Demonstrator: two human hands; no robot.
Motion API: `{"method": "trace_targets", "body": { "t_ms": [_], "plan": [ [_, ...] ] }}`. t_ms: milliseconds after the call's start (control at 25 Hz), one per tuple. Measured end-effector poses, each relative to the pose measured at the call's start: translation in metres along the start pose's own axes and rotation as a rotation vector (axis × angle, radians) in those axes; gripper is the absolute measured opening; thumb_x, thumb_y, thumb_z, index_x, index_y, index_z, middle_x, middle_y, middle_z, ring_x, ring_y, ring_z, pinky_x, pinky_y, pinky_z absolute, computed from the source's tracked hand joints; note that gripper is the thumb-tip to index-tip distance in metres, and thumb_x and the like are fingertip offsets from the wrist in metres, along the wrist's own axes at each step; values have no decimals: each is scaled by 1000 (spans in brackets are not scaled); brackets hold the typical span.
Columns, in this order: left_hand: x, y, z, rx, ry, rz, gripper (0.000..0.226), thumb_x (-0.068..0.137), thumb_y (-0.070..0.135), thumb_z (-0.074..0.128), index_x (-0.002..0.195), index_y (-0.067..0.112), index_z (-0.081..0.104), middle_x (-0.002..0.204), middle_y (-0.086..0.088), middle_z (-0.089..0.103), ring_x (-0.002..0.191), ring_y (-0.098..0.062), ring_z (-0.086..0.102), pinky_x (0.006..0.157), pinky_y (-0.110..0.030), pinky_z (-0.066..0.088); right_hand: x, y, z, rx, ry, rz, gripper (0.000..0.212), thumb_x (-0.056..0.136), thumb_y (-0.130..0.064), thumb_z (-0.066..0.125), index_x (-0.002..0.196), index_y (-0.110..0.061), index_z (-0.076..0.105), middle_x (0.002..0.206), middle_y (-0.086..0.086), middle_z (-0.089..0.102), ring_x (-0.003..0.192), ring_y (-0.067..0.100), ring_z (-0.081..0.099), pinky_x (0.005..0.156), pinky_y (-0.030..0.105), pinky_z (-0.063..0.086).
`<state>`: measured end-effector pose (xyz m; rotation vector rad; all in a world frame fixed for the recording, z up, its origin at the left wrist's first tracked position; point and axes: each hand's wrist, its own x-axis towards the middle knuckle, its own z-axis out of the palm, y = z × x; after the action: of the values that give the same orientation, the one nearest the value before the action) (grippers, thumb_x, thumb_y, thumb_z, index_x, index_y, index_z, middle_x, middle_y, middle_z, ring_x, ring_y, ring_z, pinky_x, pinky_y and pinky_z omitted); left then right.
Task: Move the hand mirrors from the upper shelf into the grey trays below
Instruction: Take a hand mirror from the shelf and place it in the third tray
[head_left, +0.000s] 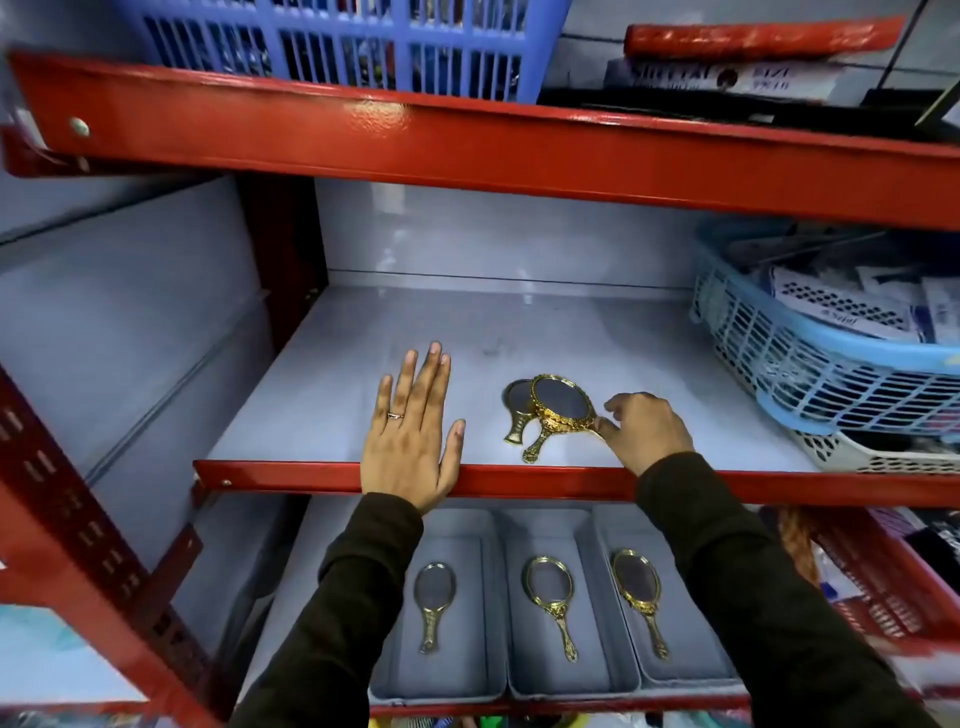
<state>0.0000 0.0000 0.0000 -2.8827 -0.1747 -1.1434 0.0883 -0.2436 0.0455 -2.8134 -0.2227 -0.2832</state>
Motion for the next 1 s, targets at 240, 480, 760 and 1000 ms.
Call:
{"method": "trace_targets", "body": {
  "t_ms": [240,480,760,1000],
  "plan": [
    [-1,0,3,35,29,-16,71,90,41,28,153,14,6,161,-6,14,150,-21,4,122,-37,-2,11,-3,4,43,-94,71,27,88,-29,65,102,-9,76,102,12,74,92,31,68,83,35,57],
    [0,1,2,32,34,-25,72,90,40,30,153,12,9,161,-6,15,150,-22,7,121,-41,6,27,-1,8,49,-170,128,23,77,-23,77,93,-7,75,90,11,74,82,28,69,78,35,59],
    [-1,1,-2,41,7,-37,72,89,39,31,153,11,15,162,-6,14,150,-23,8,121,-40,6,37,9,2,250,-287,196,27,69,-19,85,91,-5,76,86,13,74,77,27,69,81,39,60],
    [-2,3,-5,38,-21,-38,71,90,38,30,154,10,15,162,-6,12,150,-23,7,122,-42,9,16,15,-25,875,-395,306,35,71,-8,84,102,7,74,74,13,72,49,11,62,52,18,57]
  ]
}}
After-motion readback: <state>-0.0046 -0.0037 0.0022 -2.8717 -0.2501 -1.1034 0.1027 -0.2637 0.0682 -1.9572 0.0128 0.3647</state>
